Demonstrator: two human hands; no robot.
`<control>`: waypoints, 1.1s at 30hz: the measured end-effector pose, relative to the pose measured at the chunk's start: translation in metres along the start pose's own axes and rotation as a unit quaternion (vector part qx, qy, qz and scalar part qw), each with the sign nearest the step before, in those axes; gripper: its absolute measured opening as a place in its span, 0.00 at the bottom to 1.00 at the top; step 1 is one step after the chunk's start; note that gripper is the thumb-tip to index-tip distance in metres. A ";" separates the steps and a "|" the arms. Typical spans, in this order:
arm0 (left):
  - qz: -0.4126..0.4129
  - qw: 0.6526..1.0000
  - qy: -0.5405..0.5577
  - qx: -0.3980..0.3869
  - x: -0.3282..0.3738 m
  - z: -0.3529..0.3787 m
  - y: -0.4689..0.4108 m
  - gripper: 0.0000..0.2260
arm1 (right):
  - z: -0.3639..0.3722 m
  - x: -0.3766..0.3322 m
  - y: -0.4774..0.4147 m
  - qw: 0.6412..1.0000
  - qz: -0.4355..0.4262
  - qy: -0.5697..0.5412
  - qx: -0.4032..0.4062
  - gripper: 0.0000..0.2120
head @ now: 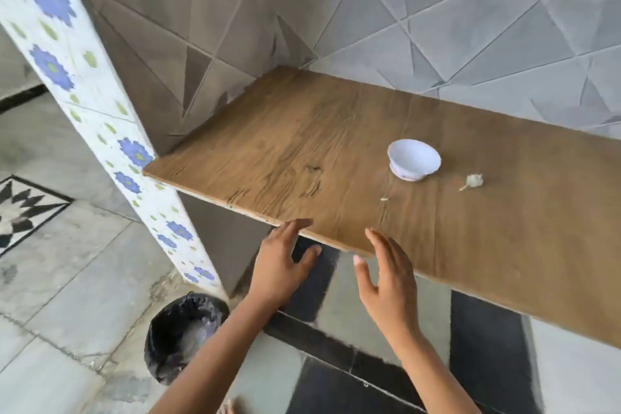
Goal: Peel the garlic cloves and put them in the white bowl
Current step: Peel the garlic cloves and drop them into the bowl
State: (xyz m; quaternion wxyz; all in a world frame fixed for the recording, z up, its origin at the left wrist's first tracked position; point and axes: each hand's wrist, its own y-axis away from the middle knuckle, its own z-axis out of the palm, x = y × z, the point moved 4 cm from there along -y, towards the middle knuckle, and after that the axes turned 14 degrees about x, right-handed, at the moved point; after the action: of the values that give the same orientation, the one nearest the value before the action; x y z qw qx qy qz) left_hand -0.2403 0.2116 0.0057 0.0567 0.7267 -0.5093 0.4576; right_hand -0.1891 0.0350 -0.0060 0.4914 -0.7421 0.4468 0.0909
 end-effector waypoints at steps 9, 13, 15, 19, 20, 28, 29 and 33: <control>0.040 0.998 -0.046 -0.005 0.088 0.110 -0.041 0.15 | -0.092 0.110 -0.053 0.993 0.018 0.110 0.042 0.23; 0.016 0.997 -0.076 0.005 0.081 0.133 -0.074 0.13 | -0.078 0.143 -0.067 0.985 0.048 0.168 -0.005 0.27; 0.010 0.995 -0.103 -0.009 0.072 0.144 -0.091 0.12 | -0.066 0.161 -0.076 0.979 0.065 0.191 -0.038 0.29; 0.030 0.988 -0.133 -0.069 0.059 0.165 -0.109 0.08 | -0.048 0.185 -0.086 0.959 0.088 0.248 -0.104 0.35; 0.035 0.987 -0.135 -0.077 0.056 0.169 -0.111 0.07 | -0.045 0.188 -0.086 0.952 0.096 0.261 -0.125 0.38; 0.073 0.996 -0.054 -0.018 0.063 0.164 -0.125 0.02 | -0.042 0.197 -0.083 0.941 0.116 0.283 -0.145 0.42; 0.082 0.996 -0.028 0.006 0.072 0.161 -0.134 0.02 | -0.042 0.197 -0.082 0.941 0.118 0.282 -0.148 0.42; 0.107 0.994 -0.033 -0.009 0.108 0.175 -0.178 0.04 | -0.042 0.198 -0.081 0.944 0.118 0.278 -0.135 0.42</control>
State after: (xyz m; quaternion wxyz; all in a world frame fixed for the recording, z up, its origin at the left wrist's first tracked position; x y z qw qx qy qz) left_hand 0.0140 0.1257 0.0513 -0.0031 0.6819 -0.5901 0.4321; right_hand -0.0254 -0.1035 -0.0460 0.2282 -0.7393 0.6335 -0.0023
